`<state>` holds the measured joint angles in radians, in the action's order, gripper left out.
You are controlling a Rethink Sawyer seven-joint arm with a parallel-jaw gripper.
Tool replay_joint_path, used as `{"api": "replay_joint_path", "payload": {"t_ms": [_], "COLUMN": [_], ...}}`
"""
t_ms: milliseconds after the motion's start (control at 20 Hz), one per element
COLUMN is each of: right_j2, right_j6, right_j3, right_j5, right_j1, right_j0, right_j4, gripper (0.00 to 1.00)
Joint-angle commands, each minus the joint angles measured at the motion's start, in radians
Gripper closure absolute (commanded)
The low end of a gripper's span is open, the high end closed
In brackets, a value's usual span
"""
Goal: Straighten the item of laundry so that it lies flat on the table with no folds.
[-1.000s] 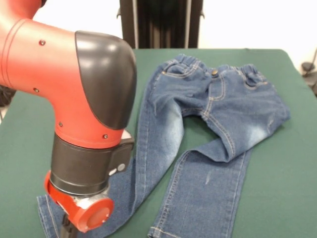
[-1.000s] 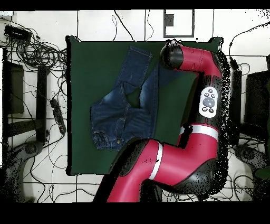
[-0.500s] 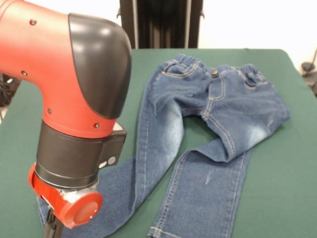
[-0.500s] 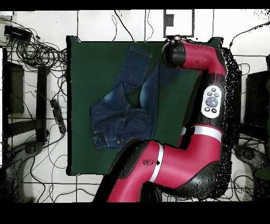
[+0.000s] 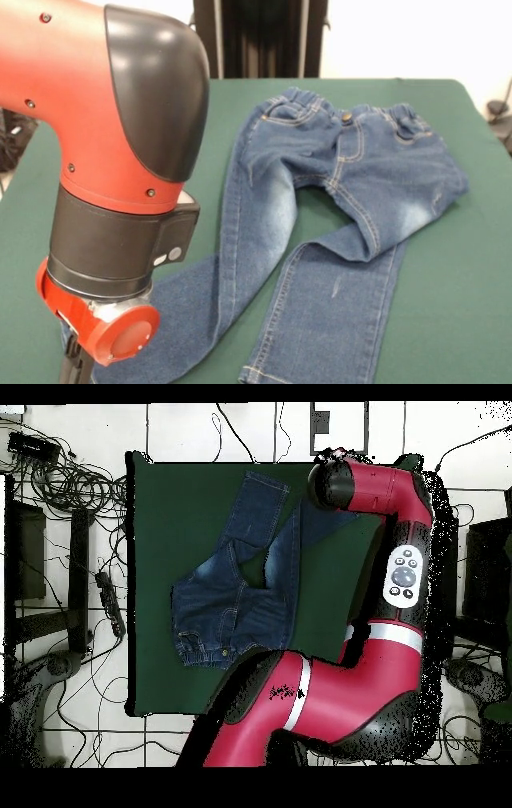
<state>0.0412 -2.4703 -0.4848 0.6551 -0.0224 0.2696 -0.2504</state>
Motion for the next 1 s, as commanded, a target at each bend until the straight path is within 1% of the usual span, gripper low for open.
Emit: {"api": "replay_joint_path", "payload": {"t_ms": [50,100,150,250,350,600,750,1000], "right_j2": [-0.028,-0.023,-0.020,-0.017,-0.035,-0.036,-0.009,-0.031], "right_j6": [-0.030,-0.037,-0.045,-0.041,-0.023,-0.045,-0.060,-0.048], "right_j3": [-0.126,-0.131,-0.136,-0.129,-0.133,-0.144,-0.134,-0.157], "right_j5": [0.045,0.052,0.057,0.078,0.109,0.140,0.134,0.174], "right_j1": [0.020,0.020,0.021,0.025,0.028,0.033,0.042,0.056], "right_j0": [-0.038,-0.042,-0.045,-0.047,-0.041,-0.045,-0.060,-0.050], "right_j4": [0.007,0.006,0.007,0.006,0.023,0.036,0.015,0.047], "gripper": [1.00,1.00,0.00,0.00,0.00,0.00,0.00,0.00]}}
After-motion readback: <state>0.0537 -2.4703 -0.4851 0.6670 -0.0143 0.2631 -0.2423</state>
